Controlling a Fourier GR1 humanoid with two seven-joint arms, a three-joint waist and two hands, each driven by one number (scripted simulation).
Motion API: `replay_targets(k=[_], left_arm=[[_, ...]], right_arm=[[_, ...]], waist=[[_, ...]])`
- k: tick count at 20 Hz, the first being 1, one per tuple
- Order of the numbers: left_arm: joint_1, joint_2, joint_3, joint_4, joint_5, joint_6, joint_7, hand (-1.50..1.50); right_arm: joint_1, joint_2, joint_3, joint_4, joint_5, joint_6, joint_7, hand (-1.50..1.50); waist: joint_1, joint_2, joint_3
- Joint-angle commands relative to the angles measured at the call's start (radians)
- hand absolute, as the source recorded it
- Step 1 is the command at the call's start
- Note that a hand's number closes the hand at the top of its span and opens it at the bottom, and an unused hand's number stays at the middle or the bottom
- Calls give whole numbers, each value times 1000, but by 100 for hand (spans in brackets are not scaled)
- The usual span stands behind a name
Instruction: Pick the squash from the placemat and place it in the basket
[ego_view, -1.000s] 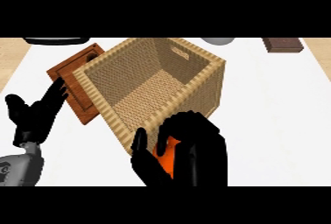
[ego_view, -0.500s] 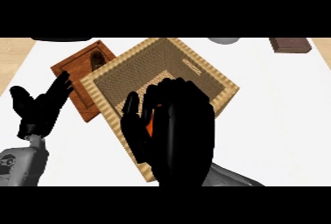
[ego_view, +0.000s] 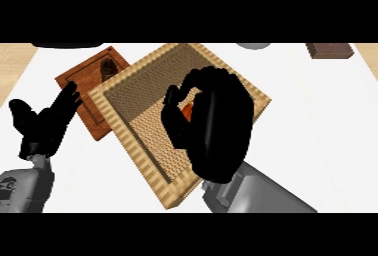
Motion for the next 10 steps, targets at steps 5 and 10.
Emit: replay_targets(k=[5,10], left_arm=[[1,14,18,-17,14,-18,20,0],[35,-19,-5,-35,-13,0,-2,0]], right_arm=[[57,12,-13,54,5,-139,145,-150],[40,12,-110,82,-60,-207,-25,-150]], waist=[[5,1,0],[3,1,1]])
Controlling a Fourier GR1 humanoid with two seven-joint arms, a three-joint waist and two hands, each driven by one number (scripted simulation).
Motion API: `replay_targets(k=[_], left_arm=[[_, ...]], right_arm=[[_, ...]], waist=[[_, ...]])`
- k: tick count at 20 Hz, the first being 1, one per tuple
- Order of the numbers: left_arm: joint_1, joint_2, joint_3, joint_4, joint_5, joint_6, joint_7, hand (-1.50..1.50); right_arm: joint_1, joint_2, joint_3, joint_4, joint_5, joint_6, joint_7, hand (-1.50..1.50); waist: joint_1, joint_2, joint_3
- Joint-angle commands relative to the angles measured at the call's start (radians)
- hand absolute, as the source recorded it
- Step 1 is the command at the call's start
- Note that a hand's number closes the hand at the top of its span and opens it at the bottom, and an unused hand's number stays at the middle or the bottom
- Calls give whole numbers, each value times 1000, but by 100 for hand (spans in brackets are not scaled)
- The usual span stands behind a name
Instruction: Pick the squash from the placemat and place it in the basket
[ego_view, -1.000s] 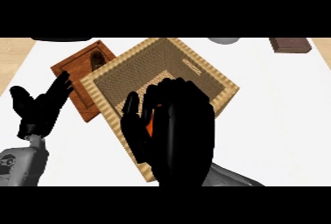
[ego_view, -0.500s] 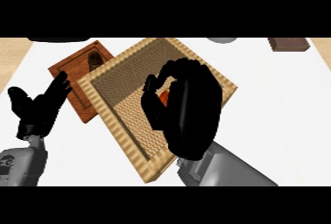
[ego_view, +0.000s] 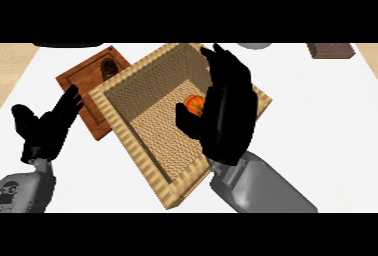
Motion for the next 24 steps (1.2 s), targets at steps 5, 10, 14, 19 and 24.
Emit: replay_targets(k=[5,10,14,19,24], left_arm=[[7,5,9,-1,-1,-2,0,0],[-4,27,36,-4,14,-5,23,0],[-3,-9,18,-8,-18,39,12,0],[3,16,37,5,9,-3,13,0],[30,4,36,-29,6,6,4,0]], right_arm=[[4,8,-159,-109,10,-205,136,-150],[154,8,-239,-330,-9,-243,119,-150],[279,-2,-299,-552,-109,-124,44,-150],[608,-142,-309,-826,-355,-27,-31,-150],[801,-260,-390,-932,-582,-39,-142,-150]], waist=[[-13,-1,1],[-38,-9,2],[-42,-8,1],[-50,-7,2],[-40,-6,4]])
